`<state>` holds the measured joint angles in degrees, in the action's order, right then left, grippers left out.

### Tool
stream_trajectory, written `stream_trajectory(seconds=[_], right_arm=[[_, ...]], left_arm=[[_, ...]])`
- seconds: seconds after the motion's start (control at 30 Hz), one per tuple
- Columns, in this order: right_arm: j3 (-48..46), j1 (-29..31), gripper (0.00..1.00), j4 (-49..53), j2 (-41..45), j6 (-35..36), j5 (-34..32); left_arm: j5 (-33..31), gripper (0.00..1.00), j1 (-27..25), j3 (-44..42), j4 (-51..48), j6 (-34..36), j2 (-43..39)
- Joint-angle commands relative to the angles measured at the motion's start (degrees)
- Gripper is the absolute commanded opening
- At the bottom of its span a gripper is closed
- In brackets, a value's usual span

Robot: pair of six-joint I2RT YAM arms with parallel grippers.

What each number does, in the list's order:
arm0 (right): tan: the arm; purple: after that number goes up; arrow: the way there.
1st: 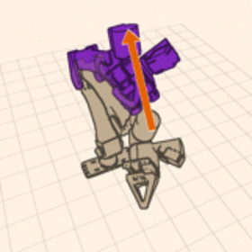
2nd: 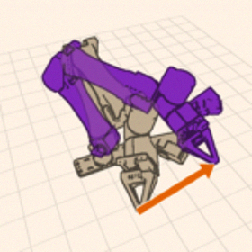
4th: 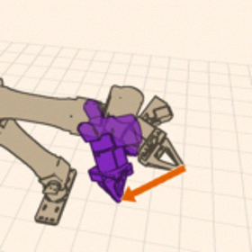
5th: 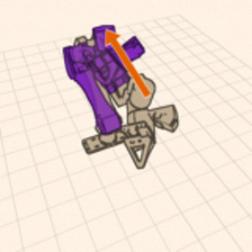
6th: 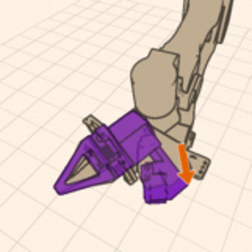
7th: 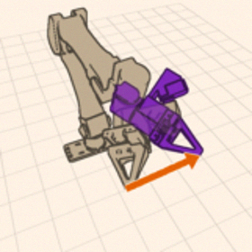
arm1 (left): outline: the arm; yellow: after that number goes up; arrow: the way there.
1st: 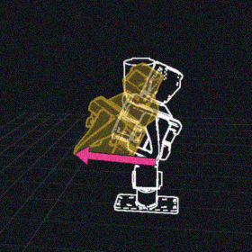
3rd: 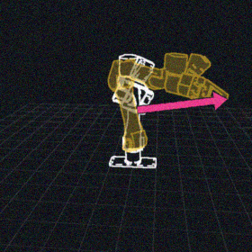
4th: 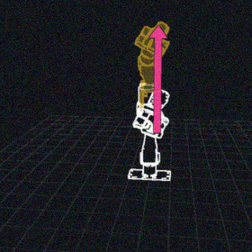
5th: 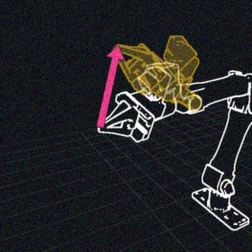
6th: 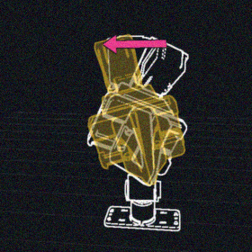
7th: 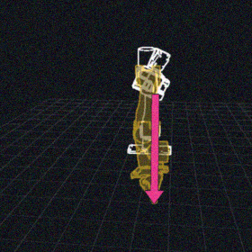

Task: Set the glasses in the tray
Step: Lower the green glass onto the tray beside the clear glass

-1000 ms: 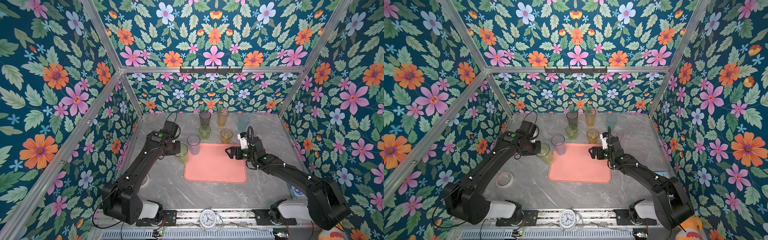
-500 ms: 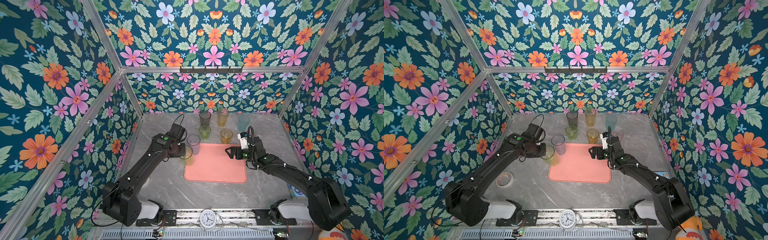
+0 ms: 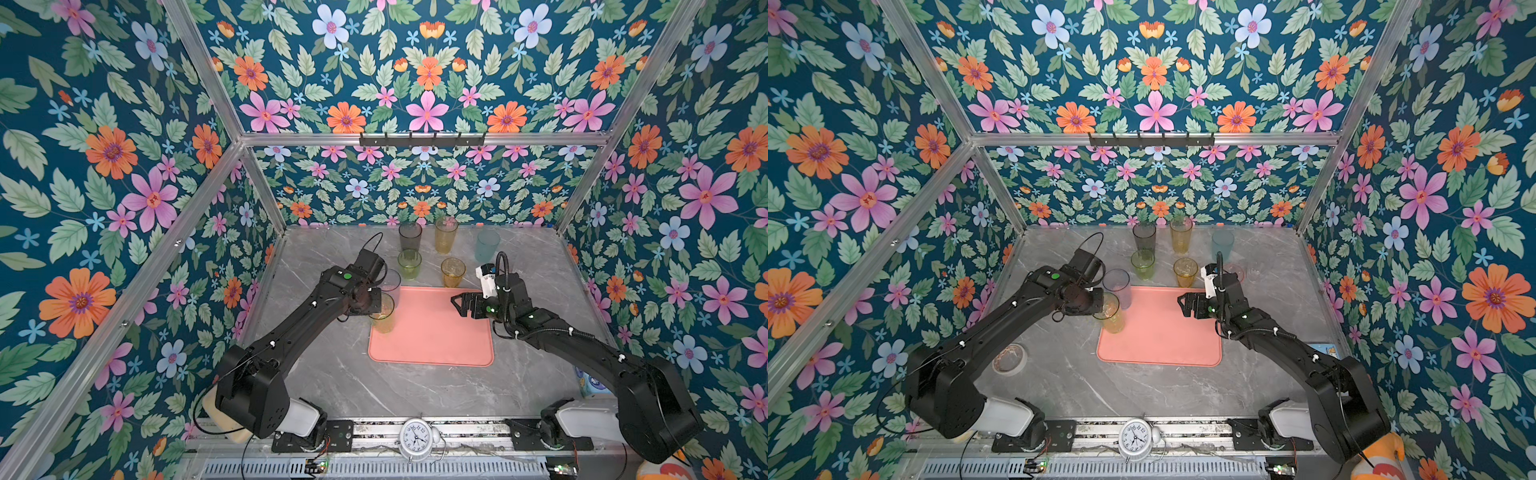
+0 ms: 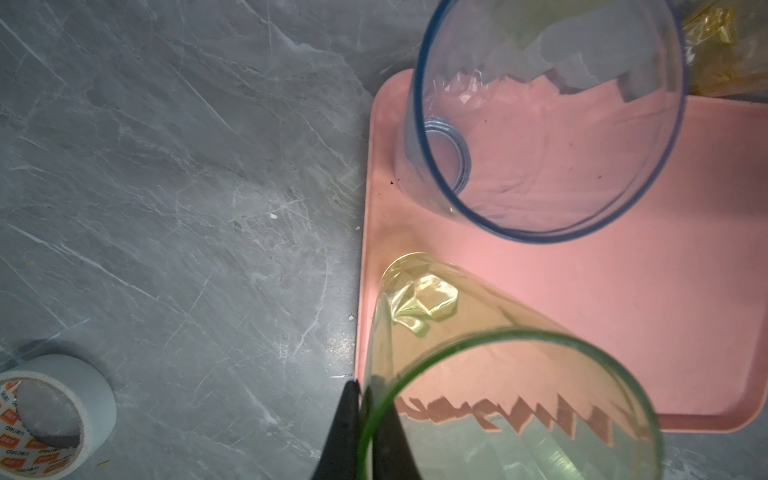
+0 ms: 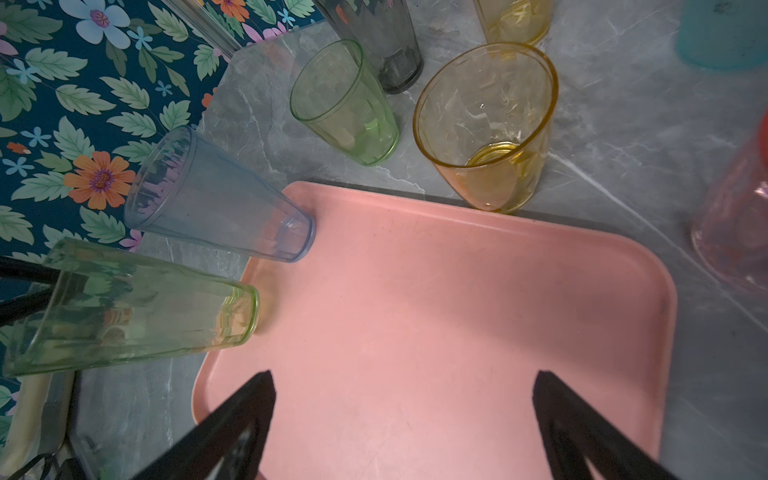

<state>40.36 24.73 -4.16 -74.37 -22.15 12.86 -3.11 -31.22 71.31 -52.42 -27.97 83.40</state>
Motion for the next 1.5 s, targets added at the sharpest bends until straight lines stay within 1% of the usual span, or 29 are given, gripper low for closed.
stream_trajectory(seconds=[0.0, 0.43, 1.4, 1.47], right_arm=[[-0.1, 0.0, 0.98, -0.8, 0.4, 0.2, -0.6], [-0.1, 0.1, 0.98, -0.4, 1.0, 0.2, -0.6], [-0.3, 0.0, 0.98, 0.1, 1.9, 0.2, -0.7], [-0.3, 0.0, 0.98, 0.1, 1.9, 0.2, -0.7]], left_arm=[[-0.9, 0.0, -0.4, 0.4, 0.7, -0.3, 0.5], [-0.7, 0.0, -1.1, -0.1, 2.1, -0.7, 3.3], [-1.3, 0.0, -1.1, 1.5, 1.5, -1.1, 5.8], [-1.3, 0.05, -1.1, 1.5, 1.4, -1.1, 5.8]])
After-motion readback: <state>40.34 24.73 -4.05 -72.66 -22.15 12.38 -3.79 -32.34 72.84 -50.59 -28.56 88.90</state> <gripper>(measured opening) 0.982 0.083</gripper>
